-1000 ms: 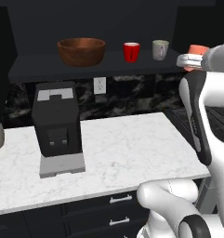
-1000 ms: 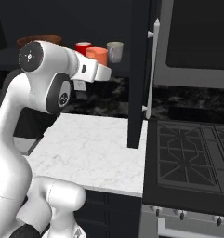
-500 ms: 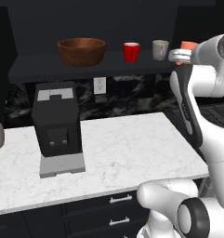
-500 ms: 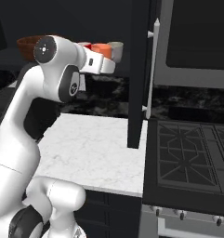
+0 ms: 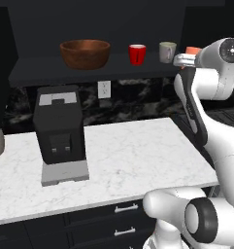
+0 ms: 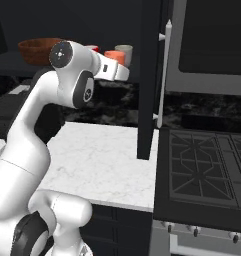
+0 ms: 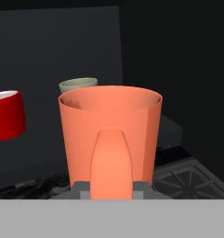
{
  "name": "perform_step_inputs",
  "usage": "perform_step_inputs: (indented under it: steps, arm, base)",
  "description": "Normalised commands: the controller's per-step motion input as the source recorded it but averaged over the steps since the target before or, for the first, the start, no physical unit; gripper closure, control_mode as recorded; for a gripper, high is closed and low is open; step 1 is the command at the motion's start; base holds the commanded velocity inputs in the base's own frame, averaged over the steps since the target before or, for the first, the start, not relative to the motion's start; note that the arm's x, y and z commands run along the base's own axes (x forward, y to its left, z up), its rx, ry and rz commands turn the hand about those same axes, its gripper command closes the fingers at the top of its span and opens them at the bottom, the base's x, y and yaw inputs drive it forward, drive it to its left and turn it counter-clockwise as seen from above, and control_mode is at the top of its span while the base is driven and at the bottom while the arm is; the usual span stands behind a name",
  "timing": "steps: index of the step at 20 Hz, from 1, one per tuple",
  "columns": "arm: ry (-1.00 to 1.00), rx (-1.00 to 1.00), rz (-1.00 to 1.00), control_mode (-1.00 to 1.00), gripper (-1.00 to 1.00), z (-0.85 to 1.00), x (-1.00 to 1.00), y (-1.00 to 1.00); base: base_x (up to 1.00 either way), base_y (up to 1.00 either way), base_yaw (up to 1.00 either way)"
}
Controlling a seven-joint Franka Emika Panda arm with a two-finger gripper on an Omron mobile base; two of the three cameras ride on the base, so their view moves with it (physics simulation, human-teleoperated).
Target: Gather all objects into one cabinet and sort the glasses and bowls to opposite sides.
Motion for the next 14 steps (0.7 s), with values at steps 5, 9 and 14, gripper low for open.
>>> perform_step_inputs:
  steps: [5,9,14]
  arm:
    - [0.01,0.0,0.0,-1.0,1.0,-0.04,0.32,-0.06]
    - [0.0,0.0,0.0,-1.0,1.0,0.0,0.38,-0.04]
    - [0.0,0.0,0.0,-1.0,1.0,-0.02,0.36,-0.17]
  base:
    - [0.0,0.0,0.0]
    - [0.0,0.0,0.0]
    - [0.0,0.0,0.0]
